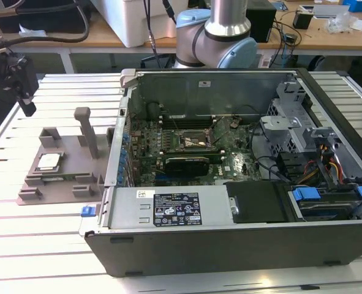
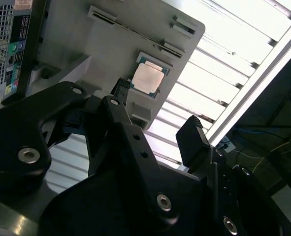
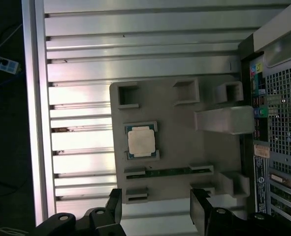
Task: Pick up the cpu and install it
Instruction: 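Pick up the cpu and move it towards the insertion slot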
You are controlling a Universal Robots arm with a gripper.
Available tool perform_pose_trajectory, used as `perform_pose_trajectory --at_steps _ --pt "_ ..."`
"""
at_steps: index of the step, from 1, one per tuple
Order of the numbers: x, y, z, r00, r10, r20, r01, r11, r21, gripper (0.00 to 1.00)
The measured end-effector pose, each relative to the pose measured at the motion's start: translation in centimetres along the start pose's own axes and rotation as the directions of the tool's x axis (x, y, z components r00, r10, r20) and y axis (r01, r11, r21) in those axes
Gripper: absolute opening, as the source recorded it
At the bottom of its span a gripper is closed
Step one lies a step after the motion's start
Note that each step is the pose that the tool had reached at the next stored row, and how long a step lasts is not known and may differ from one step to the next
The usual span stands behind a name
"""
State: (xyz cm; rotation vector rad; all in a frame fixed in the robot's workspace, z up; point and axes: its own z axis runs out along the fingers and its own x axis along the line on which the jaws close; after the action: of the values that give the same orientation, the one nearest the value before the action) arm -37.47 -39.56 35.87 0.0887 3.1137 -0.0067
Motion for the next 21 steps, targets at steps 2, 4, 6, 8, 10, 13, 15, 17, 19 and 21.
perform_pose_trajectory --at_steps 2,4,6,8,10,13,15,17,19,21 --pt "0.01 0.0 0.18 1.0 0.0 -0.0001 0.0 1.0 0.0 0.66" --pt "0.01 0.0 0.22 1.0 0.0 -0.0001 0.0 1.0 0.0 0.66" --pt "0.01 0.0 0.29 1.0 0.0 0.0 0.0 1.0 0.0 0.66" --pt "0.01 0.0 0.42 1.0 0.0 0.0 0.0 1.0 -0.0001 0.66" --pt "0.01 0.0 0.51 1.0 0.0 -0.0001 0.0 1.0 0.0 0.66" --pt "0.02 0.0 0.64 1.0 0.0 -0.0001 0.0 1.0 0.0001 0.66" --pt "0.02 0.0 0.71 1.0 0.0 -0.0001 0.0 1.0 0.0 0.66" --pt "0.02 0.0 0.77 1.0 0.0 0.0 0.0 1.0 -0.0001 0.66" --pt "0.03 0.0 0.86 1.0 0.0 0.0 0.0 1.0 -0.0001 0.66" --pt "0.03 0.0 0.98 1.0 0.0 -0.0001 0.0 1.0 0.0 0.66"
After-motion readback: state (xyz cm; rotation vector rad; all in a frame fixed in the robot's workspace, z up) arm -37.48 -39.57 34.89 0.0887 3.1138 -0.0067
